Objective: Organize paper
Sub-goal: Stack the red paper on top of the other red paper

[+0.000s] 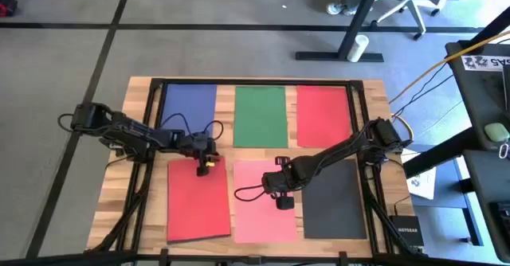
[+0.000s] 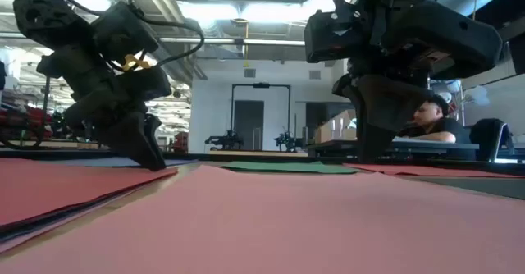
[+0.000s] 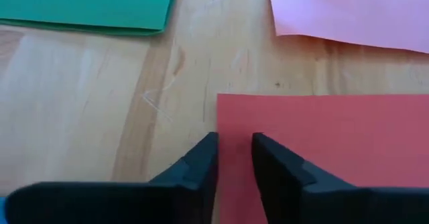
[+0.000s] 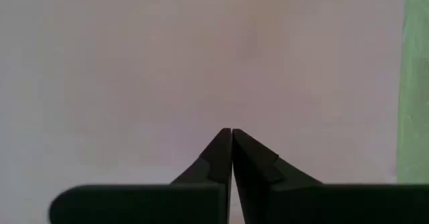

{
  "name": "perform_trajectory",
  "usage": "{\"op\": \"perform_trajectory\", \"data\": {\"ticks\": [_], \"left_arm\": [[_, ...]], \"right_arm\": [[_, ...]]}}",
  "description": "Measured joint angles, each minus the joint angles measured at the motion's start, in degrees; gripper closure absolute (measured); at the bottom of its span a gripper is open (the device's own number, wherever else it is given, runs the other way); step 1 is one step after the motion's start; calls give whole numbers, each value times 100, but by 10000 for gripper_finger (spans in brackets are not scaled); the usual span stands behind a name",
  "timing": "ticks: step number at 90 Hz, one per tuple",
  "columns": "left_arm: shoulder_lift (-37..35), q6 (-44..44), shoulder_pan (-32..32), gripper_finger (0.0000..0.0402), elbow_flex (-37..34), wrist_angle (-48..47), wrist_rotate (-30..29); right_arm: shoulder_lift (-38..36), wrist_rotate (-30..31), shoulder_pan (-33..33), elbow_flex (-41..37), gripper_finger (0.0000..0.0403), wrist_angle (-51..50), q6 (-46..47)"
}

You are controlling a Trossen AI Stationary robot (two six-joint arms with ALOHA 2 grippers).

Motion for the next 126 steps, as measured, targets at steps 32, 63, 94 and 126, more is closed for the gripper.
{"op": "perform_trajectory", "data": {"ticks": [32, 63, 94, 126], "left_arm": [[9, 306, -23, 372, 520, -752, 44], [7, 321, -23, 392, 1149, -1568, 40], [-348, 246, -23, 401, 1416, -2059, 27], [-1094, 119, -153, 401, 1419, -2106, 26]], "right_arm": [[0, 0, 1, 0, 403, 0, 0], [0, 114, 2, -2, 403, 322, 14], [0, 1052, -467, -42, 403, 2858, 1135], [50, 714, -1122, -726, 366, 5650, 1698]]}}
